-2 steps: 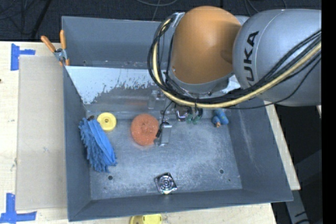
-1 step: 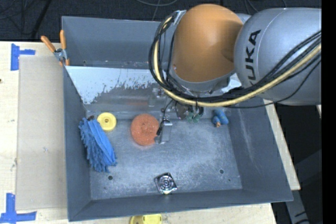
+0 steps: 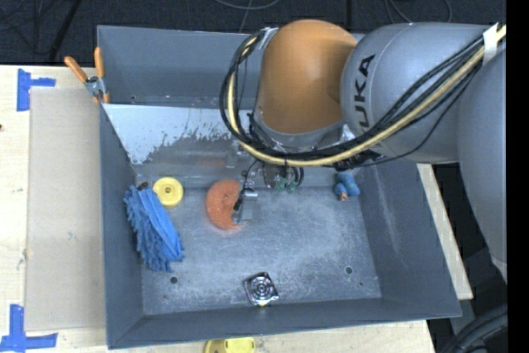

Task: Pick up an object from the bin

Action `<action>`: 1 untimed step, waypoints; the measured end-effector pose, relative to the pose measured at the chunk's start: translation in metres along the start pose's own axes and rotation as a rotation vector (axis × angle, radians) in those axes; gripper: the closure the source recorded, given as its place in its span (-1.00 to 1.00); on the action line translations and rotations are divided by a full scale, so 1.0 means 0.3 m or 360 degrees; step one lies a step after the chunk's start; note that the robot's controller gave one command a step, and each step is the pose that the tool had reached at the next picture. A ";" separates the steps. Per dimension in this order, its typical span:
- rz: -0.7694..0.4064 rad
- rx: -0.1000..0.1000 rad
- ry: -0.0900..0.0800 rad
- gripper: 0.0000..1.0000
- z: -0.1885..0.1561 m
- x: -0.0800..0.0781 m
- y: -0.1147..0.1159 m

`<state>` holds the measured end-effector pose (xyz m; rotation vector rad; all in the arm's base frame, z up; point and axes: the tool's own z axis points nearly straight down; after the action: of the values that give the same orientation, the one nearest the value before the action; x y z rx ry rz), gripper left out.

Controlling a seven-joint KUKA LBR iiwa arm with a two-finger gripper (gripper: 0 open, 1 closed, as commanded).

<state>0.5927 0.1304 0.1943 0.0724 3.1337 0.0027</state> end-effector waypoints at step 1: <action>-0.0140 0.0005 0.0023 -1.00 0.114 -0.002 -0.033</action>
Offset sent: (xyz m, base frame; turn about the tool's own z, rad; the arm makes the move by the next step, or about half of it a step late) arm 0.0233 0.0080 -0.0624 -0.3007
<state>0.5929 0.1206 0.1600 -0.0655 3.1483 -0.0020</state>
